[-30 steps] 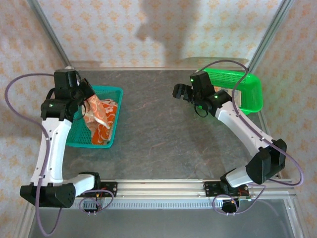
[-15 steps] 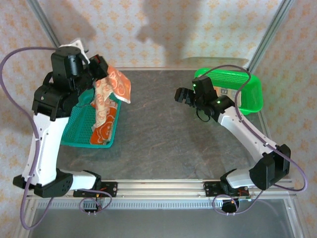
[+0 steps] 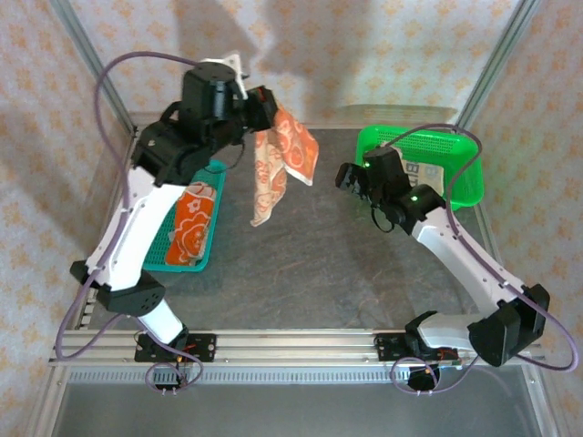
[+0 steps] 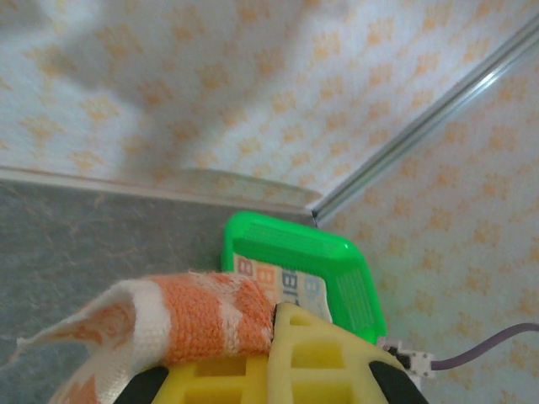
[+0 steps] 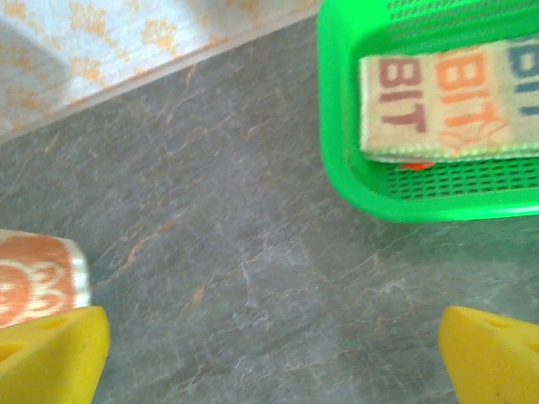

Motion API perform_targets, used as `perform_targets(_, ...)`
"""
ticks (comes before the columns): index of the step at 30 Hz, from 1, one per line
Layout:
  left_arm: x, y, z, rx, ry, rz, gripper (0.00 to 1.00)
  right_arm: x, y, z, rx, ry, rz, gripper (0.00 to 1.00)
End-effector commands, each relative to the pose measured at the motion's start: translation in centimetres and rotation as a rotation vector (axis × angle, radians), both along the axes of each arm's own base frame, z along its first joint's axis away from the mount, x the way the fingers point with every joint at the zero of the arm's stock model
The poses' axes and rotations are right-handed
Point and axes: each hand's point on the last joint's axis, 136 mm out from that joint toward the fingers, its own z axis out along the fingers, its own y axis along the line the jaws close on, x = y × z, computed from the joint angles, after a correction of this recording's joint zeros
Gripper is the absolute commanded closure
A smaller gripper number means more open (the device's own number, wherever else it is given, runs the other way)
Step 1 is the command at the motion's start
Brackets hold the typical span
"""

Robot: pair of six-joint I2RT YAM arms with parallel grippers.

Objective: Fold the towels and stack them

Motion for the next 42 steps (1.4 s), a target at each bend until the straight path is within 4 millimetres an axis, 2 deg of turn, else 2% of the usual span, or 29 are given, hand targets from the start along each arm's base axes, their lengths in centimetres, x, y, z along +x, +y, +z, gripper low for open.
perform_targets(1,-0.1,-3.3,0.6,-0.04,-0.036,-0.066,1.0,-1.1,-2.5,0.7,-0.067,-0.028,-0.085,0.01)
perform_targets(4,0.9,-3.5,-1.8,0.017,0.003,-0.05,1.0,-1.6,-2.7,0.2,-0.071,-0.002,-0.082,0.01)
perform_targets(7,2.4,-3.4,-2.9,0.044,0.004,-0.025,1.0,-2.0,-2.9,-0.2,-0.084,0.024,-0.085,0.01)
perform_targets(14,7.9,-4.4,-2.4,-0.007,-0.029,-0.011,1.0,-3.2,-3.7,-0.1,-0.076,0.01,-0.09,0.01)
perform_targets(17,9.0,-4.7,-2.1,-0.044,-0.032,0.0,1.0,-3.6,-3.7,-0.3,-0.069,0.014,-0.084,0.01)
perform_targets(19,8.8,-4.8,-2.1,-0.066,-0.022,0.015,1.0,-3.7,-3.8,-0.4,-0.071,0.015,-0.087,0.01)
perform_targets(22,6.9,-4.9,-3.3,-0.055,-0.007,0.018,1.0,-3.8,-3.7,-0.5,-0.068,0.015,-0.081,0.01)
perform_targets(24,5.2,-4.6,-5.7,-0.055,0.017,0.044,1.0,-3.8,-3.5,-0.7,-0.066,0.02,-0.073,0.01)
perform_targets(27,1.9,-3.4,-10.5,-0.101,0.043,0.102,1.0,-3.6,-2.9,-1.1,-0.052,0.032,-0.049,0.01)
perform_targets(28,0.6,-2.9,-12.8,-0.105,0.066,0.119,0.93,-3.5,-2.6,-1.3,-0.046,0.039,-0.043,0.01)
perform_targets(29,-0.7,-2.5,-15.2,-0.106,0.096,0.134,0.79,-3.4,-2.4,-1.6,-0.041,0.048,-0.037,0.01)
perform_targets(30,-1.8,-2.2,-17.4,-0.106,0.125,0.135,0.72,-3.3,-2.1,-1.8,-0.038,0.055,-0.028,0.01)
perform_targets(32,-4.2,-1.4,-22.3,-0.093,0.204,0.14,0.61,-3.1,-1.4,-2.6,-0.032,0.08,0.0,0.01)
perform_targets(34,-6.0,0.1,-26.4,-0.061,0.287,0.172,0.48,-3.1,-0.8,-3.2,-0.024,0.098,0.026,0.01)
perform_targets(35,-6.9,1.0,-28.0,-0.039,0.325,0.188,0.43,-2.9,-0.3,-4.1,-0.027,0.126,0.042,0.0)
perform_targets(39,-9.4,4.5,-31.7,0.06,0.385,0.241,0.38,-2.9,1.1,-6.4,-0.004,0.199,0.089,0.06)
perform_targets(42,-10.3,5.7,-33.0,0.091,0.397,0.246,0.38,-3.3,2.1,-8.1,0.013,0.244,0.119,0.14)
